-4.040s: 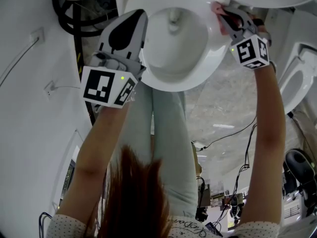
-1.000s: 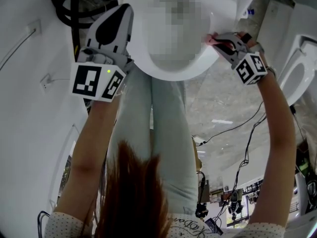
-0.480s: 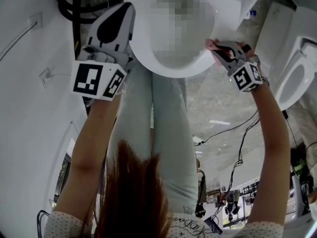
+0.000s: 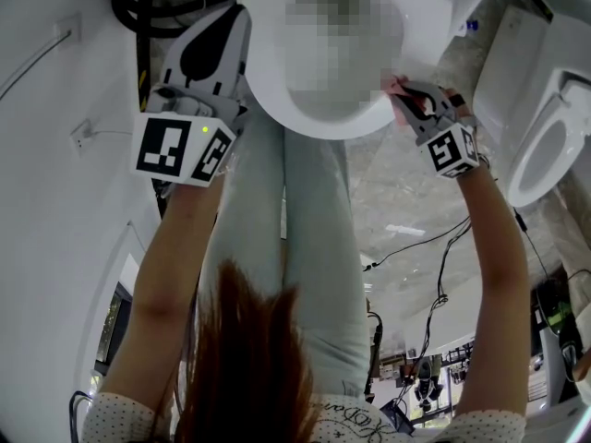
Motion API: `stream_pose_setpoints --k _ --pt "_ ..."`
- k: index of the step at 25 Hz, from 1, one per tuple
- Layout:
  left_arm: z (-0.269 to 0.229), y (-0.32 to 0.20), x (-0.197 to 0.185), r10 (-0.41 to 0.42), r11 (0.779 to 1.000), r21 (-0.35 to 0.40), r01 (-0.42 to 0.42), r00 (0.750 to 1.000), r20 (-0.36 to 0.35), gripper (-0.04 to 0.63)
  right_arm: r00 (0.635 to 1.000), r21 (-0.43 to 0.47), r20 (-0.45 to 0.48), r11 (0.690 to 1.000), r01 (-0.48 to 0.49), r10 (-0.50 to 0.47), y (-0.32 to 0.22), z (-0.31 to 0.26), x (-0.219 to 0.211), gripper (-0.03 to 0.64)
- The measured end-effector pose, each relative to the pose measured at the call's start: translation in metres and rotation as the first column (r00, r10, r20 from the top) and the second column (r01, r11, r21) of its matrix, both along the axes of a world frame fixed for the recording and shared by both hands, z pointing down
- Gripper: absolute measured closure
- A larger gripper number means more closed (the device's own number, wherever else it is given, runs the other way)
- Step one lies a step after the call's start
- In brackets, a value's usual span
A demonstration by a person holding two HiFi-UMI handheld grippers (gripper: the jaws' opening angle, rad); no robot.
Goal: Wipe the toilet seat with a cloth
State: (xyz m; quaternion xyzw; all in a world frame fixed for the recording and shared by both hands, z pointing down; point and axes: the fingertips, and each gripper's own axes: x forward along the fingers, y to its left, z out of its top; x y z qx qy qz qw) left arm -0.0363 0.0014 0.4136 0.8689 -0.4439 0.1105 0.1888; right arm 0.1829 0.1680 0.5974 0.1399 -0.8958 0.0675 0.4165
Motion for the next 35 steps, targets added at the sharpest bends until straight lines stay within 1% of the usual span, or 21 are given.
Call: stream_pose_setpoints --k 8,12,17,22,28,30,35 --pt "-0.002 0.011 -0.005 -0.008 1.000 -0.004 0.008 1.000 0.001 0.591 0.992 0.005 -0.007 0.992 -0.125 0.125 0.006 -0.002 -0.002 0.568" --pt "-0.003 0.014 -0.009 -0.010 1.000 -0.004 0.010 1.000 0.002 0.591 0.981 -0.001 -0.009 0.981 -0.194 0.194 0.010 0.000 -0.005 0.566" --pt "-0.004 0.017 -0.010 -0.014 1.000 -0.006 0.014 1.000 -0.004 0.591 0.945 -0.002 -0.004 0.945 -0.326 0.326 0.013 -0.002 -0.007 0.568" --pt "-0.004 0.018 -0.015 -0.018 1.000 -0.006 0.018 1.000 -0.001 0.591 0.921 -0.016 -0.012 0.921 -0.390 0.390 0.022 -0.002 -0.015 0.568" --pt "-0.002 0.021 -0.020 -0.015 1.000 -0.014 0.015 1.000 0.001 0.591 0.862 -0.018 -0.021 0.862 -0.507 0.507 0.026 -0.001 -0.018 0.568" --pt "-0.002 0.020 -0.021 -0.010 1.000 -0.014 0.010 1.000 0.002 0.591 0.849 -0.021 -0.023 0.849 -0.528 0.527 0.028 -0.001 -0.021 0.567" --pt "0.000 0.016 -0.025 0.001 1.000 -0.019 -0.001 1.000 0.005 0.591 0.832 -0.035 -0.029 0.831 -0.555 0.554 0.038 -0.001 -0.033 0.566"
